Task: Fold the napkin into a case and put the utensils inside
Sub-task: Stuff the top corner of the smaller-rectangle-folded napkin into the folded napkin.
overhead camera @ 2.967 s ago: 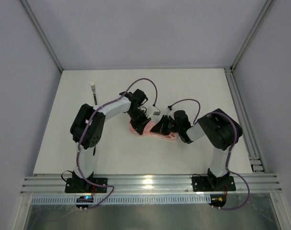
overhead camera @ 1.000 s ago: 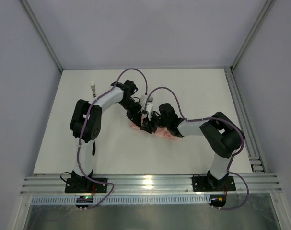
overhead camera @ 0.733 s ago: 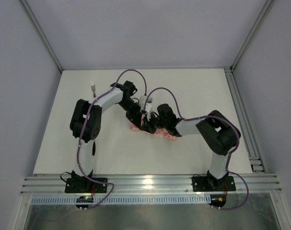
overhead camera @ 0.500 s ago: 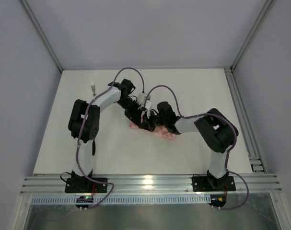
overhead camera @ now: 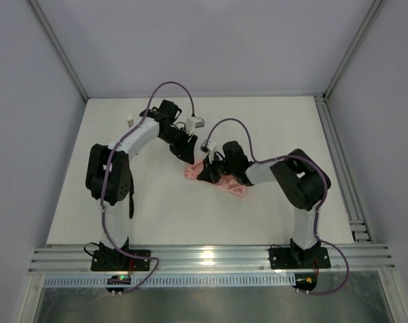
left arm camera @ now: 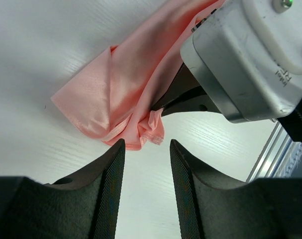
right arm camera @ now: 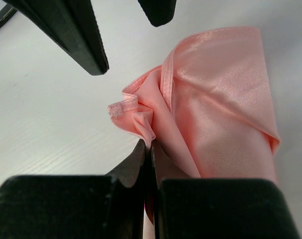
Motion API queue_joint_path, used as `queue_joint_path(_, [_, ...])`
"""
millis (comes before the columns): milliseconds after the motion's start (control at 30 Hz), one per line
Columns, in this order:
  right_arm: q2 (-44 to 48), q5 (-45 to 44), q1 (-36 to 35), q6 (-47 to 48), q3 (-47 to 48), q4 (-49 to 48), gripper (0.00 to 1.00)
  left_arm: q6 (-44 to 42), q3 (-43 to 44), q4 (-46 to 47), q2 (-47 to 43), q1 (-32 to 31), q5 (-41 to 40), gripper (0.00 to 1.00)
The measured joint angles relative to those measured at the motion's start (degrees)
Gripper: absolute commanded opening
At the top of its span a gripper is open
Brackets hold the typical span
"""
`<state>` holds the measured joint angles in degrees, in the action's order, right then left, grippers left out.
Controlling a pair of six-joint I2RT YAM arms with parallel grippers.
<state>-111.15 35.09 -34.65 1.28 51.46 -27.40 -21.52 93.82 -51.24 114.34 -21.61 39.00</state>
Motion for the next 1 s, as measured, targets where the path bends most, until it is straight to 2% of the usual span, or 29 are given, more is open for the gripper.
queue_joint_path(133, [0.00, 0.13, 0.00, -0.55, -0.33, -0.74, 0.04, -0.13, 0.04, -0.22, 0.00, -0.02, -1.84, 0.42])
queue_joint_path(267, [-0.02, 0.31, 0.00, -1.29, -0.57, -1.38, 0.04, -0.48, -0.07, 2.23, 0.00, -0.72, -7.34, 0.40])
queue_joint_path(467, [-0.66, 1.79, 0.55, -4.61, -2.08, -4.17, 0.04, -2.14, -5.27, 11.67, 0.02, -4.57, -15.04, 0.45])
queue_joint_path(733, [-2.38, 5.01, 1.92, -9.68, -3.15, -9.33, 0.04, -3.17, -10.16, 17.29, 0.22, -6.27, -18.99, 0.51])
queue_joint_path(1000, [-3.23, 5.92, 2.27, -12.90, -4.42, -12.57, 0.04, -2.95, -10.27, 20.96, 1.31, -8.46, -22.49, 0.50])
